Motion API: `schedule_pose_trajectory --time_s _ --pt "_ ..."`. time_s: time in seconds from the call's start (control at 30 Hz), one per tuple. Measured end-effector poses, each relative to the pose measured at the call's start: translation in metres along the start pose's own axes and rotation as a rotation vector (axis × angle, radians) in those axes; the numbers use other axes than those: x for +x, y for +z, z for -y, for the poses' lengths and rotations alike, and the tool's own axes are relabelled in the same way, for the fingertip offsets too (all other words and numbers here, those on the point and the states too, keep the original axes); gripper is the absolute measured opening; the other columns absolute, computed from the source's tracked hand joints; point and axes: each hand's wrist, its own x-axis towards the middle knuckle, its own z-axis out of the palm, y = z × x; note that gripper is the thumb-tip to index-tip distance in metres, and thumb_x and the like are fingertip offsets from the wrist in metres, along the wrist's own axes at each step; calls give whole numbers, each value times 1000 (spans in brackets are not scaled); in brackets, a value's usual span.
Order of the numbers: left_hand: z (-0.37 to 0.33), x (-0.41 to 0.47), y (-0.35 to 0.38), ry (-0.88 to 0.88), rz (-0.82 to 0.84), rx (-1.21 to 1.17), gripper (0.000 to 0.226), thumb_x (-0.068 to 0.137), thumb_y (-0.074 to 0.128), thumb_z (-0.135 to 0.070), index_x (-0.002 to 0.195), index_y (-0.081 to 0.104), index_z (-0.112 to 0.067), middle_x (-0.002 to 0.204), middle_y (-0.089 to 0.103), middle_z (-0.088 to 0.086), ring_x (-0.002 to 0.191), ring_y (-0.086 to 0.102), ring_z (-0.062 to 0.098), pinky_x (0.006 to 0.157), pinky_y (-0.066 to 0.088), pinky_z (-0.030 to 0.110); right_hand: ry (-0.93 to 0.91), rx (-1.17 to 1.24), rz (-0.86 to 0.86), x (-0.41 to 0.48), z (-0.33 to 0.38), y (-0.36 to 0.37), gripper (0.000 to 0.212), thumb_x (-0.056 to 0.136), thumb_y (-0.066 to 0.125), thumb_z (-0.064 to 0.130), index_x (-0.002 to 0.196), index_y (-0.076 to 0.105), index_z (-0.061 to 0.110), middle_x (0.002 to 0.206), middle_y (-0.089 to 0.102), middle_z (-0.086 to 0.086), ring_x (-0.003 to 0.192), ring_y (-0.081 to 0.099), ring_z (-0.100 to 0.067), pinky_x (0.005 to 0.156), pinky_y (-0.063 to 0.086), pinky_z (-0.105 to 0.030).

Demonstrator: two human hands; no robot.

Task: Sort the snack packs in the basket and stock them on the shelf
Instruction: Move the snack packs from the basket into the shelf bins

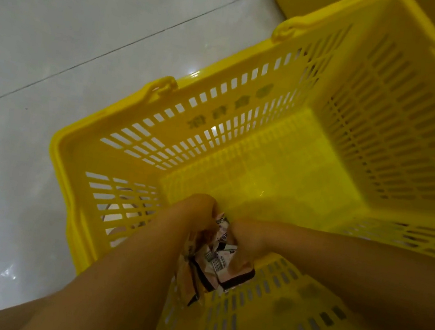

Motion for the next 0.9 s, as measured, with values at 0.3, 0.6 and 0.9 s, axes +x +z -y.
schedule_pose_trajectory --time_s 0.3,0.6,0.9 --pt "0 16 -18 63 -219 -317 17 94 60 -14 82 49 -22 87 51 -1 73 47 11 57 35 23 24 108 -205 -21 -48 -49 39 83 72 18 116 53 9 107 59 -10 87 53 -19 66 43 -29" --pt "-15 30 -36 97 -531 -926 15 98 54 -21 110 63 -18 109 69 5 84 66 7 70 53 22 79 343 -768 -35 -114 -81 63 84 69 14 141 41 14 131 55 -15 113 57 -29 91 48 -35" --pt "-27 32 -26 61 -384 -965 38 86 70 -12 122 56 -10 117 65 5 99 66 20 84 56 39 158 244 -953 -33 -105 -76 34 70 79 22 97 62 12 96 63 -7 90 62 -25 60 44 -27"
